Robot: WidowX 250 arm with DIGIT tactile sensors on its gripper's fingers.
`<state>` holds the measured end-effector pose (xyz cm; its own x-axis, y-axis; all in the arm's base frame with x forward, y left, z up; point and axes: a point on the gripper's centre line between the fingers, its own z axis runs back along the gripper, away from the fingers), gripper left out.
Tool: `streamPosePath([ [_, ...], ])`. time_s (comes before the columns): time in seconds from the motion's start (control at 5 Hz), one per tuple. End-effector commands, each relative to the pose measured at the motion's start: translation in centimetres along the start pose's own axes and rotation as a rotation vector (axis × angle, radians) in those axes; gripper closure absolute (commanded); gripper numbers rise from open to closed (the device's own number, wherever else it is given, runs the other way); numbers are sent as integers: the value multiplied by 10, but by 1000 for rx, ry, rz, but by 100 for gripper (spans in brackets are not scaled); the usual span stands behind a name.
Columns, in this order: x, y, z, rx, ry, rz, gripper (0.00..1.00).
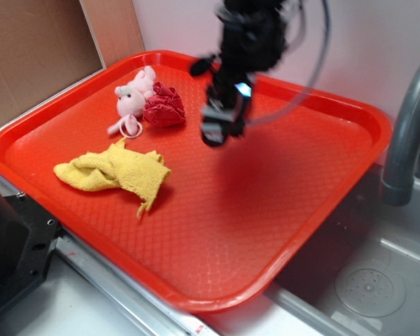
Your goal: Grab the black box.
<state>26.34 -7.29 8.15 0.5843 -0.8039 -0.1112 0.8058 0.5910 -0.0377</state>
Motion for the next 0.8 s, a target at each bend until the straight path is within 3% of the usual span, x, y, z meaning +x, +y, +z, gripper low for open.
streamPosePath([
  [0.0, -60, -29, 70, 48, -8, 497, 100],
  [0.2, -91, -41, 86, 56, -17, 749, 100],
  [0.4, -112, -59, 99, -55, -52, 991, 100],
  [0.6, -118, -67, 100, -64, -78, 995, 100],
])
